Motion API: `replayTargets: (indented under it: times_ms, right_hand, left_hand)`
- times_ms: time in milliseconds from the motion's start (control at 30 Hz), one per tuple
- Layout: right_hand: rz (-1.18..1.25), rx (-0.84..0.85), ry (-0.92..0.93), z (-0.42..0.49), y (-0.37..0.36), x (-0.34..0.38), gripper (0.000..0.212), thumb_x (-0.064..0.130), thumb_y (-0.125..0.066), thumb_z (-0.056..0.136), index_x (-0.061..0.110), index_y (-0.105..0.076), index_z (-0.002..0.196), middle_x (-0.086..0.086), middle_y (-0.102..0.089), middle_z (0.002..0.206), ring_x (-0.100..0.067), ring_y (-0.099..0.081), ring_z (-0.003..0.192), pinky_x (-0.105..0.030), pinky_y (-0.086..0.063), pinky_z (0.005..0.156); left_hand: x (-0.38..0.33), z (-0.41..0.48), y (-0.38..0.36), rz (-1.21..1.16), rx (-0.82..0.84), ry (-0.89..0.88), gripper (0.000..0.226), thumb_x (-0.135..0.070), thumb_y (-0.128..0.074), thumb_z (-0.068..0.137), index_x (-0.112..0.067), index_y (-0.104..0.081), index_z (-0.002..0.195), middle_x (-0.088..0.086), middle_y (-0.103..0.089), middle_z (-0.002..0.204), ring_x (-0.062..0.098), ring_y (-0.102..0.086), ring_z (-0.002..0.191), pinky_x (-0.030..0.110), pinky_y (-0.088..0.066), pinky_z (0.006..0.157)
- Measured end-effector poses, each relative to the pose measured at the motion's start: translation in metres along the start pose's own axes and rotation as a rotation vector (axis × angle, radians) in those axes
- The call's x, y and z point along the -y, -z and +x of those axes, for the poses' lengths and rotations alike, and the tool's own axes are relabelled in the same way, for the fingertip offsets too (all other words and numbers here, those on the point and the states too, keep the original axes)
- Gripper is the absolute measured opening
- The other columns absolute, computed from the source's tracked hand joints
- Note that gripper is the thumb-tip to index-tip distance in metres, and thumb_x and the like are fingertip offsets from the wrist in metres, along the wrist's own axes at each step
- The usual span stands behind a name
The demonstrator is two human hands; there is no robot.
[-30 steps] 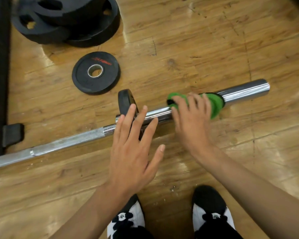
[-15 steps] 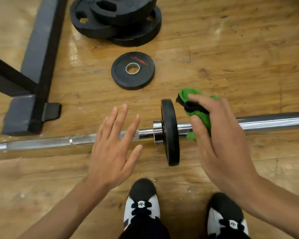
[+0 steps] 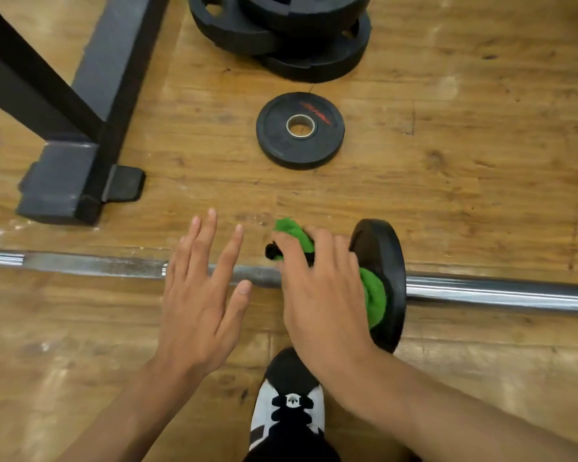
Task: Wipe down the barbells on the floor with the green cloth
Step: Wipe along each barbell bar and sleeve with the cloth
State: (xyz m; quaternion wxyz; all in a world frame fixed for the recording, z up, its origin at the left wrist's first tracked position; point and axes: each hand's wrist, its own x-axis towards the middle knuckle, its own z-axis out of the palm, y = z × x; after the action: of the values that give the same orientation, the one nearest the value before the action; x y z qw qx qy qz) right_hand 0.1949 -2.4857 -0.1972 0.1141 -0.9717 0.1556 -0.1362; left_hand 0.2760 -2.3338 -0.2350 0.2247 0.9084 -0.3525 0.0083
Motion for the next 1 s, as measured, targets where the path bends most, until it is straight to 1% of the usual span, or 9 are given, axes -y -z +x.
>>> replayTargets:
  times_ms: [133,233,300,400,500,600,733,833,1000]
  right_hand:
    - [-0.126,0.074,-0.152,-0.010,-0.043,0.003,0.057,0.004,-0.080,0.069,0.018,-0.063,0.122,-0.010,-0.058,0.108,-0.028,-0.048,0.095,-0.038,-0.039,0.081]
    - [-0.139,0.098,-0.155,-0.019,-0.052,0.000,0.062,0.007,-0.077,0.074,0.017,-0.058,0.131,-0.013,-0.058,0.110,-0.030,-0.049,0.097,-0.041,-0.037,0.090]
    - [-0.142,0.120,-0.179,-0.023,-0.046,-0.003,0.069,0.010,-0.079,0.078,0.014,-0.051,0.141,-0.017,-0.059,0.122,-0.035,-0.054,0.109,-0.046,-0.041,0.102]
    - [-0.162,0.194,-0.162,-0.033,-0.025,-0.009,0.083,0.012,-0.081,0.077,0.006,-0.047,0.152,-0.026,-0.046,0.153,-0.041,-0.043,0.143,-0.048,-0.026,0.120]
    - [-0.150,0.180,-0.001,-0.054,0.009,-0.014,0.067,0.008,-0.083,0.076,0.002,-0.062,0.139,-0.025,-0.046,0.155,-0.037,-0.036,0.149,-0.047,-0.019,0.123]
    - [-0.109,0.076,-0.010,-0.064,0.034,-0.037,0.041,0.008,-0.062,0.091,0.008,-0.066,0.132,-0.019,-0.053,0.149,-0.032,-0.039,0.144,-0.045,-0.019,0.126]
    - [0.047,0.032,-0.266,-0.059,0.020,-0.063,0.052,0.025,-0.039,0.103,0.011,-0.049,0.152,-0.014,-0.039,0.161,-0.031,-0.037,0.147,-0.050,-0.031,0.122]
    - [0.151,-0.088,-0.307,-0.063,0.004,-0.062,0.054,0.022,-0.036,0.106,0.008,-0.038,0.158,-0.012,-0.040,0.162,-0.025,-0.036,0.148,-0.056,-0.035,0.119]
    - [0.104,-0.124,-0.301,-0.066,0.001,-0.065,0.053,0.024,-0.033,0.108,0.006,-0.038,0.158,-0.011,-0.041,0.161,-0.027,-0.040,0.146,-0.054,-0.035,0.117]
  left_hand:
    - [-0.006,0.000,-0.004,-0.097,0.014,-0.013,0.063,-0.054,-0.015,0.112,-0.020,-0.029,0.164,0.008,-0.018,0.174,0.026,-0.011,0.162,0.041,-0.008,0.130]
    - [-0.014,-0.002,-0.012,-0.180,0.126,-0.112,0.063,-0.053,-0.017,0.112,-0.020,-0.026,0.165,0.004,-0.020,0.174,0.023,-0.014,0.161,0.043,-0.011,0.130]
    - [-0.020,-0.005,-0.019,-0.243,0.221,-0.170,0.065,-0.053,-0.016,0.112,-0.019,-0.022,0.167,0.001,-0.021,0.174,0.018,-0.016,0.161,0.043,-0.013,0.129]
    - [-0.030,-0.009,-0.035,-0.296,0.314,-0.198,0.070,-0.055,-0.008,0.111,-0.014,-0.015,0.167,0.002,-0.024,0.173,0.013,-0.017,0.160,0.039,-0.013,0.130]
    - [-0.035,-0.009,-0.050,-0.176,0.318,-0.205,0.073,-0.053,-0.001,0.111,-0.010,-0.023,0.165,0.004,-0.027,0.171,0.014,-0.019,0.160,0.042,-0.014,0.129]
    - [-0.047,-0.011,-0.058,0.005,0.310,-0.182,0.073,-0.053,-0.005,0.111,-0.010,-0.031,0.163,0.009,-0.036,0.167,0.023,-0.029,0.157,0.043,-0.016,0.128]
    - [-0.080,-0.015,-0.072,0.100,0.281,-0.164,0.065,-0.043,-0.022,0.110,-0.002,-0.035,0.159,0.020,-0.042,0.161,0.033,-0.032,0.154,0.044,-0.014,0.129]
    - [-0.086,-0.010,-0.079,0.085,0.267,-0.218,0.065,-0.038,-0.032,0.103,-0.001,-0.040,0.157,0.020,-0.046,0.159,0.034,-0.035,0.153,0.046,-0.019,0.127]
    - [-0.067,-0.006,-0.073,0.270,0.326,-0.294,0.065,-0.055,-0.024,0.109,-0.013,-0.039,0.156,0.010,-0.049,0.155,0.035,-0.034,0.153,0.055,-0.028,0.122]
